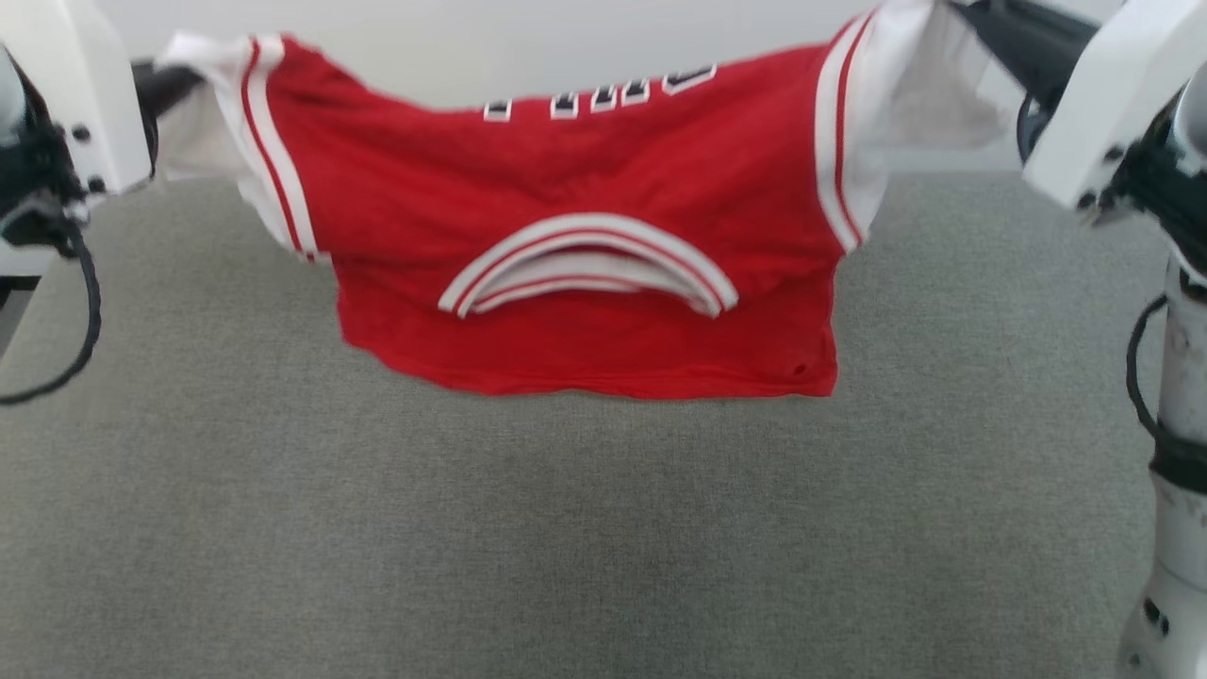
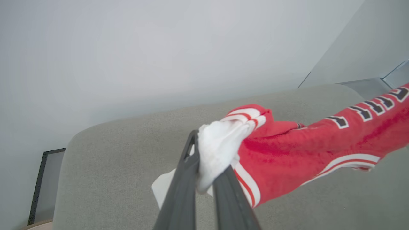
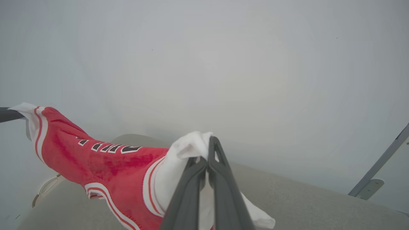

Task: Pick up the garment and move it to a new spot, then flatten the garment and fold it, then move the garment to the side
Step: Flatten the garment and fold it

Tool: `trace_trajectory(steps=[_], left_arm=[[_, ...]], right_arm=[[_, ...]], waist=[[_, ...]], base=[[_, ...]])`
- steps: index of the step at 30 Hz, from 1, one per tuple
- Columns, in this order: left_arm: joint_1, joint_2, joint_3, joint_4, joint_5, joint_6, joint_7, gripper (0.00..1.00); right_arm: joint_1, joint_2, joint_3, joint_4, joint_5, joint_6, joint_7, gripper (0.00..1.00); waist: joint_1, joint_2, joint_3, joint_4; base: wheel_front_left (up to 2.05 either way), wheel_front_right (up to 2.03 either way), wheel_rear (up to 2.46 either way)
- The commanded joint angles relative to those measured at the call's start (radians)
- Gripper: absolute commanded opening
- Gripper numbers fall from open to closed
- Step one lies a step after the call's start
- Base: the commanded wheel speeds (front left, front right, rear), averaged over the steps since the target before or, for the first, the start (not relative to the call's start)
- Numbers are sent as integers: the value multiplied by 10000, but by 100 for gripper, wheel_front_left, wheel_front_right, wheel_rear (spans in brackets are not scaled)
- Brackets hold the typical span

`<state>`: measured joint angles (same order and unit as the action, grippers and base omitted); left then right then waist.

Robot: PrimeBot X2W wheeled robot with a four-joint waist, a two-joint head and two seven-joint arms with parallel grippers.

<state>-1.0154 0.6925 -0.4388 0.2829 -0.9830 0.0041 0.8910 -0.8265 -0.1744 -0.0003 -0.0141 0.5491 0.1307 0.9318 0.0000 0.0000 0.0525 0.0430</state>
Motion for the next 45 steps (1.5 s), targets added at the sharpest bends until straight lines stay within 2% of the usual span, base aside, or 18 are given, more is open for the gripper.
trace_trajectory(steps=[1, 5, 12, 13, 17, 22, 25, 28, 34, 38, 43, 45], left_arm=[[-344, -104, -22, 148, 217, -141, -208, 0], [-1019, -397, -181, 733, 642, -450, -833, 0], [-2333, -1063, -438, 2157, 1619, -908, -2665, 0], [-2333, -1063, -438, 2157, 1619, -908, -2665, 0], [-3215, -1341, -631, 3004, 2339, -1111, -4137, 0], [-4158, -1642, -873, 3865, 3039, -1261, -6585, 0], [-4316, -1850, -1107, 4475, 3323, -1320, -7872, 0], [-4052, -2061, -1445, 5169, 3126, -1337, -8344, 0], [-3125, -2259, -2269, 6103, 2190, -1340, -8079, 0], [-2494, -2303, -2549, 6603, 1531, -1342, -7638, 0], [-1714, -2253, -2659, 7171, 716, -1342, -6701, 0], [-1360, -2221, -2761, 7289, 542, -1342, -6242, 0]], right_arm=[[-304, 149, -125, 180, -160, 1, -237, 0], [-905, 352, -259, 767, -597, 1, -1012, 0], [-2288, 544, -37, 2380, -1576, 1, -3529, 0], [-2288, 544, -37, 2380, -1576, 1, -3529, 0], [-3177, 398, 362, 3364, -2311, 1, -5370, 0], [-4125, 201, 888, 4588, -3499, 1, -8067, 0], [-4388, 196, 1292, 5546, -3950, 1, -9020, 0], [-4332, 282, 1749, 6506, -3847, -1, -9210, 0], [-3666, 282, 2807, 7694, -2961, -1, -8637, 0], [-3109, 185, 3269, 7967, -2024, -1, -7800, 0], [-2317, 223, 3209, 7837, -448, -1, -6301, 0], [-1979, 37, 3270, 7699, -182, -1, -5663, 0]], waist=[[0, 0, 94, -36], [0, 0, 461, -95], [0, 0, 1474, -196], [0, 0, 1474, -196], [0, 0, 2057, -244], [0, 0, 2620, -232], [0, 0, 2815, -193], [0, 0, 2926, -146], [0, 0, 3027, -58], [0, 0, 3010, -52], [0, 0, 2854, -81], [0, 0, 2749, -74]], base=[[0, 0, 0], [0, 0, 0], [0, 0, 0], [0, 0, 0], [0, 0, 0], [0, 0, 0], [0, 0, 0], [0, 0, 0], [0, 0, 0], [0, 0, 0], [0, 0, 0], [0, 0, 0]])
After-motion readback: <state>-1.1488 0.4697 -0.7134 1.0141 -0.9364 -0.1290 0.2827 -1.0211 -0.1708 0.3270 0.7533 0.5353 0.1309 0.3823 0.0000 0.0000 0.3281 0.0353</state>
